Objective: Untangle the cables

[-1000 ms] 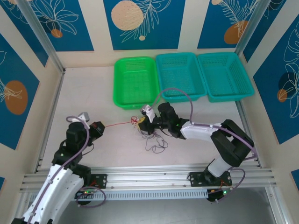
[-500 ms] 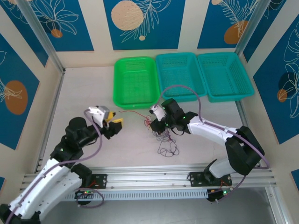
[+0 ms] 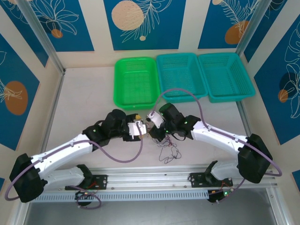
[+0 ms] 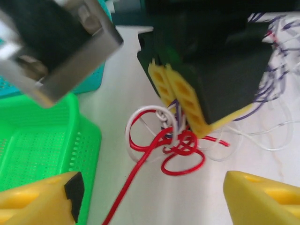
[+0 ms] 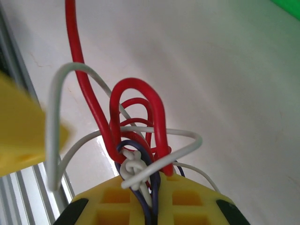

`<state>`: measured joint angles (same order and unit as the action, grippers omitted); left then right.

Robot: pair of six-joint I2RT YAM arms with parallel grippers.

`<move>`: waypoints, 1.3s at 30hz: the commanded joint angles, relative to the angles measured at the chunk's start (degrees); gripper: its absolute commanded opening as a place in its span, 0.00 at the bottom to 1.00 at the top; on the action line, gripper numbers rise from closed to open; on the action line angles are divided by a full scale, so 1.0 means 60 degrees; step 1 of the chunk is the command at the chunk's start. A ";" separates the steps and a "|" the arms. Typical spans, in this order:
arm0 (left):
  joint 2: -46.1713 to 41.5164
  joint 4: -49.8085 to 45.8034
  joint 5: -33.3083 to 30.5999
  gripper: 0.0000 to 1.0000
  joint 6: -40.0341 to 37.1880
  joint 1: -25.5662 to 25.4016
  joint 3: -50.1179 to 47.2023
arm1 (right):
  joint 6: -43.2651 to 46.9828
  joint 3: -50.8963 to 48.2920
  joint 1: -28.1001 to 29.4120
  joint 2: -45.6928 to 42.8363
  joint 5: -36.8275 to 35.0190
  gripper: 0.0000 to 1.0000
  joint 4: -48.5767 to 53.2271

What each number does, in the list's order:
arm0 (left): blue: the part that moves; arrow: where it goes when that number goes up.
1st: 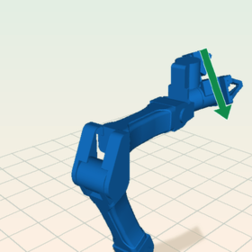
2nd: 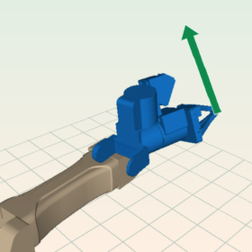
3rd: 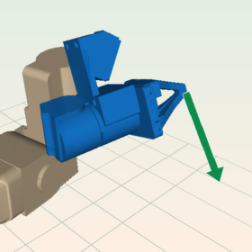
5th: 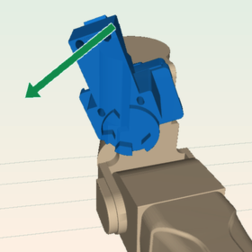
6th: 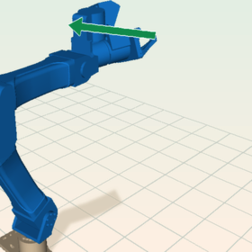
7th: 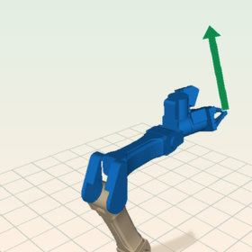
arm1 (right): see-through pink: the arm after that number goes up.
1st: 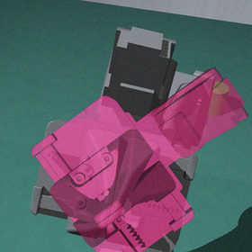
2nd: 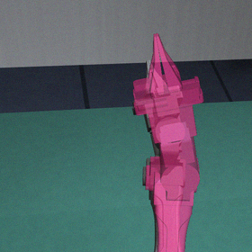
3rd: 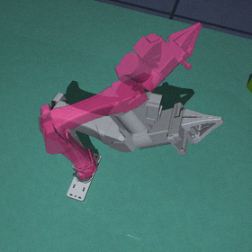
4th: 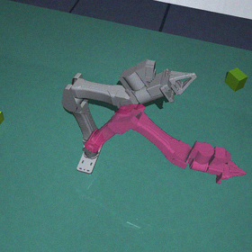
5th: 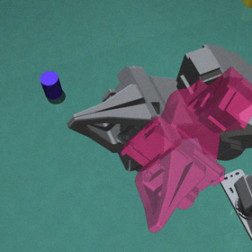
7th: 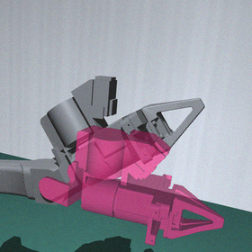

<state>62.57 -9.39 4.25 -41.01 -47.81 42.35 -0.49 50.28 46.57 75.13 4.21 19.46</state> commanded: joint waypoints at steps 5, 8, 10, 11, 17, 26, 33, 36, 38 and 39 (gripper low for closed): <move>-0.0510 0.1674 -0.0625 0.00 -0.0021 -0.0055 -0.0791 | 0.0326 0.0274 0.0193 -0.0559 -0.0235 0.00 0.0216; -0.0884 0.1488 -0.0508 0.00 0.0210 -0.0058 -0.0906 | 0.0000 0.0266 0.0195 -0.0311 -0.1033 0.10 0.0140; -0.1107 0.1429 -0.0552 0.00 0.0549 -0.0046 -0.0902 | -0.0400 0.0081 0.0180 -0.0039 -0.1562 0.17 -0.0224; -0.1184 0.1485 -0.0643 0.00 0.0869 -0.0044 -0.0895 | -0.0755 -0.0104 0.0144 0.0164 -0.1828 0.18 -0.0565; -0.2245 0.1872 -0.1337 0.00 0.2642 0.0121 -0.0985 | -0.4107 -0.0753 -0.1209 0.1666 -0.2059 0.07 -0.0843; -0.3585 0.1715 -0.2589 0.00 0.4815 0.0952 -0.1051 | -0.6130 -0.2788 -0.3448 0.0514 -0.1541 0.00 -0.1819; -0.4080 0.0376 -0.4659 0.00 0.6707 0.2065 -0.0728 | -0.7439 -0.3845 -0.4691 -0.0880 -0.2123 0.00 -0.1446; -0.4183 -0.0131 -0.4068 0.00 0.6969 0.2650 -0.0664 | -0.7792 -0.4321 -0.5342 -0.1491 -0.1921 0.00 -0.1511; -0.4204 0.0157 -0.2731 0.00 0.6832 0.2744 -0.0763 | -0.7511 -0.4437 -0.5295 -0.1889 -0.1797 0.00 -0.1704; -0.4190 0.0443 -0.2114 0.00 0.6812 0.2762 -0.0851 | -0.7397 -0.4418 -0.5172 -0.2071 -0.1813 0.00 -0.1699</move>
<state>37.50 -6.94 -16.43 -2.52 -31.92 37.23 -43.75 23.79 14.94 65.67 -5.85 8.95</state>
